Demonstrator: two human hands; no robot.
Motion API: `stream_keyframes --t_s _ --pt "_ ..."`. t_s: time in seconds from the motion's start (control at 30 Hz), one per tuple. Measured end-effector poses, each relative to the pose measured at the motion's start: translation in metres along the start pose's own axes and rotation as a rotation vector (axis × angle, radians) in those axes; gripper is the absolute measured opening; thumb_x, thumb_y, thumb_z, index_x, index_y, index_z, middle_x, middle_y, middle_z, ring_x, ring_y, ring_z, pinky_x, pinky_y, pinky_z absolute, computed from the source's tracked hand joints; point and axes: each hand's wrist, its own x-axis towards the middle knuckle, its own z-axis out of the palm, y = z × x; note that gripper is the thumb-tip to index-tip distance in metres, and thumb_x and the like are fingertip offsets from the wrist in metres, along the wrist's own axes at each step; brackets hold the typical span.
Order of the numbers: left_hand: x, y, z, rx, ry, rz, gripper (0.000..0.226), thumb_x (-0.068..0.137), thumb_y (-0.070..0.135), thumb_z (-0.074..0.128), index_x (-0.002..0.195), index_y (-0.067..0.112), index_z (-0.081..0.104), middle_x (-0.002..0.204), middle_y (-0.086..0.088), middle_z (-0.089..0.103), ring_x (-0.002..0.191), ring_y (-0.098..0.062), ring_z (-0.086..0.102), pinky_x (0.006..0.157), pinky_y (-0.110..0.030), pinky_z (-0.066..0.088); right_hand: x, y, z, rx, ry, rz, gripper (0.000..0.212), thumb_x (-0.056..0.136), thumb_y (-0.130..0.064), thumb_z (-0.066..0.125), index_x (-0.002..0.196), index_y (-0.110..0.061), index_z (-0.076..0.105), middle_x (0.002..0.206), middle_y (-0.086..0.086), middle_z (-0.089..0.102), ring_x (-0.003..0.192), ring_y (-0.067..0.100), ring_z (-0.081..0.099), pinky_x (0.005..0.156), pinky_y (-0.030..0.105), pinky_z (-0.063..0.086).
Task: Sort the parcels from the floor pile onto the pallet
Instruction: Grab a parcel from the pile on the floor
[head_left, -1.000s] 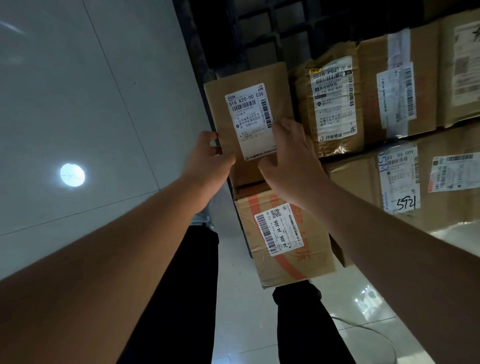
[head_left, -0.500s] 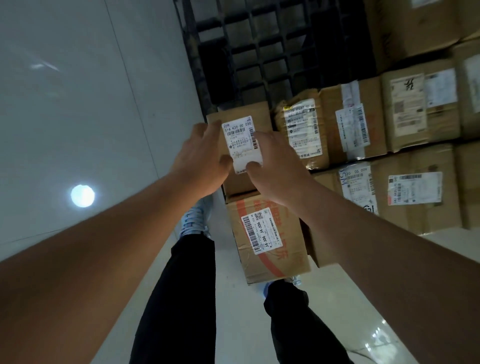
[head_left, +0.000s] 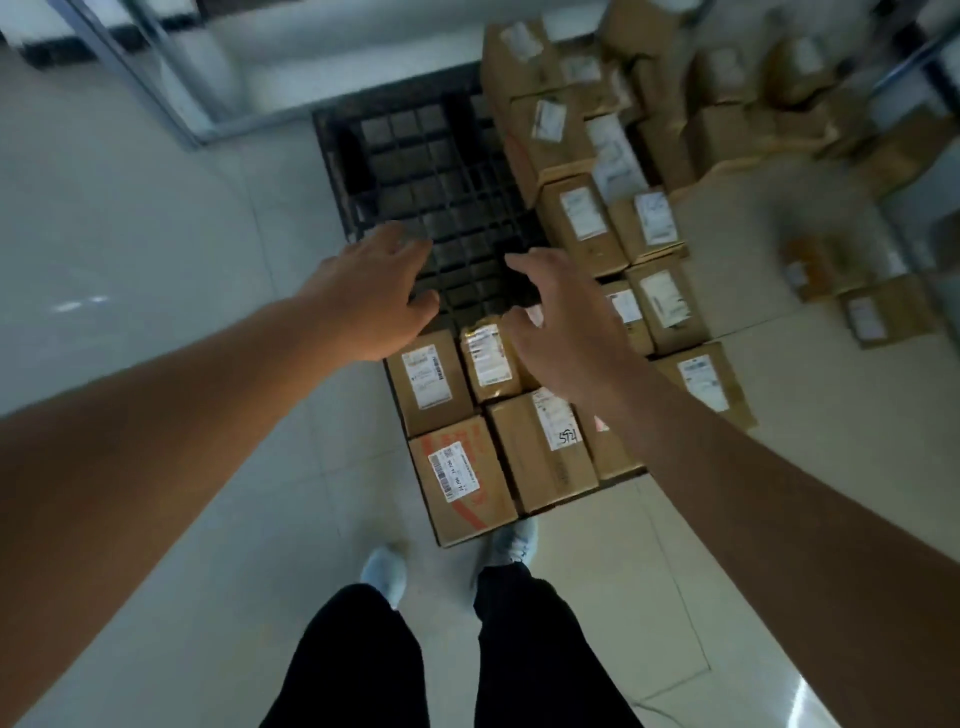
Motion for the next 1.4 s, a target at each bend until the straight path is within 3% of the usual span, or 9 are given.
stream_keyframes --t_s 0.3,0.43,0.6,0.67,0.73,0.83,1.0,1.3,1.4 --pt "-0.116 0.064 -0.206 0.119 0.212 0.357 0.074 0.098 0.063 0.031 0.157 0.020 0.031 0.161 -0.010 0.033 0.140 -0.038 0.043 0.109 -0.056 0.042 -0.165 -0.102 -0.132 -0.050 0.400 0.100 0.049 0.106 -0.044 0.052 0.153 -0.032 0.047 0.159 -0.006 0.043 0.141 0.019 0.045 0.102 0.034 0.034" --pt "-0.174 0.096 -0.264 0.155 0.256 0.514 0.086 0.090 0.075 0.017 0.157 0.023 0.031 0.163 -0.005 0.031 0.145 -0.033 0.040 0.111 -0.056 0.041 -0.238 -0.140 -0.179 -0.113 0.520 0.127 0.051 0.104 -0.049 0.052 0.152 -0.033 0.048 0.156 -0.007 0.047 0.132 0.022 0.054 0.099 0.037 0.042" --pt "-0.225 0.147 -0.307 0.176 0.303 0.644 0.076 0.091 0.074 0.016 0.153 0.031 0.025 0.164 -0.003 0.029 0.144 -0.031 0.041 0.111 -0.052 0.042 -0.314 -0.166 -0.234 -0.223 0.554 0.124 0.054 0.101 -0.054 0.047 0.150 -0.031 0.050 0.151 -0.007 0.051 0.130 0.018 0.054 0.103 0.042 0.048" --pt "-0.239 0.173 -0.320 0.202 0.306 0.655 0.080 0.091 0.074 0.016 0.157 0.029 0.025 0.166 -0.001 0.024 0.146 -0.028 0.038 0.112 -0.050 0.040 -0.340 -0.164 -0.253 -0.258 0.566 0.125 0.055 0.101 -0.055 0.048 0.151 -0.032 0.049 0.152 -0.005 0.050 0.133 0.018 0.052 0.102 0.037 0.044" --pt "-0.250 0.203 -0.330 0.215 0.300 0.673 0.088 0.088 0.077 0.011 0.160 0.028 0.023 0.168 0.002 0.019 0.149 -0.026 0.034 0.113 -0.048 0.038 -0.363 -0.155 -0.273 -0.294 0.579 0.133 0.053 0.102 -0.053 0.051 0.152 -0.034 0.048 0.156 -0.007 0.046 0.139 0.016 0.047 0.101 0.033 0.037" --pt "-0.260 0.253 -0.336 0.222 0.315 0.717 0.087 0.087 0.078 0.009 0.160 0.032 0.019 0.169 0.004 0.017 0.151 -0.024 0.031 0.114 -0.049 0.039 -0.393 -0.131 -0.305 -0.330 0.591 0.147 0.052 0.102 -0.053 0.052 0.151 -0.035 0.049 0.158 -0.007 0.044 0.143 0.017 0.044 0.113 0.038 0.038" --pt "-0.267 0.351 -0.324 0.245 0.339 0.765 0.082 0.093 0.075 0.011 0.162 0.030 0.016 0.169 0.004 0.015 0.151 -0.022 0.029 0.115 -0.046 0.035 -0.444 -0.070 -0.360 -0.347 0.618 0.153 0.050 0.102 -0.049 0.054 0.149 -0.032 0.052 0.151 -0.007 0.049 0.133 0.017 0.052 0.097 0.030 0.038" --pt "-0.260 0.534 -0.271 0.180 0.246 0.852 0.076 0.097 0.073 0.018 0.163 0.033 0.014 0.169 0.007 0.015 0.151 -0.019 0.029 0.114 -0.052 0.040 -0.536 0.050 -0.438 -0.309 0.615 0.239 0.051 0.103 -0.048 0.055 0.152 -0.034 0.050 0.155 -0.007 0.048 0.139 0.016 0.047 0.107 0.030 0.038" --pt "-0.243 0.576 -0.258 0.194 0.204 0.859 0.080 0.093 0.075 0.014 0.163 0.036 0.011 0.171 0.010 0.010 0.153 -0.018 0.024 0.116 -0.052 0.036 -0.548 0.089 -0.457 -0.299 0.615 0.286 0.050 0.103 -0.049 0.055 0.151 -0.033 0.051 0.150 -0.007 0.050 0.133 0.016 0.051 0.101 0.029 0.040"
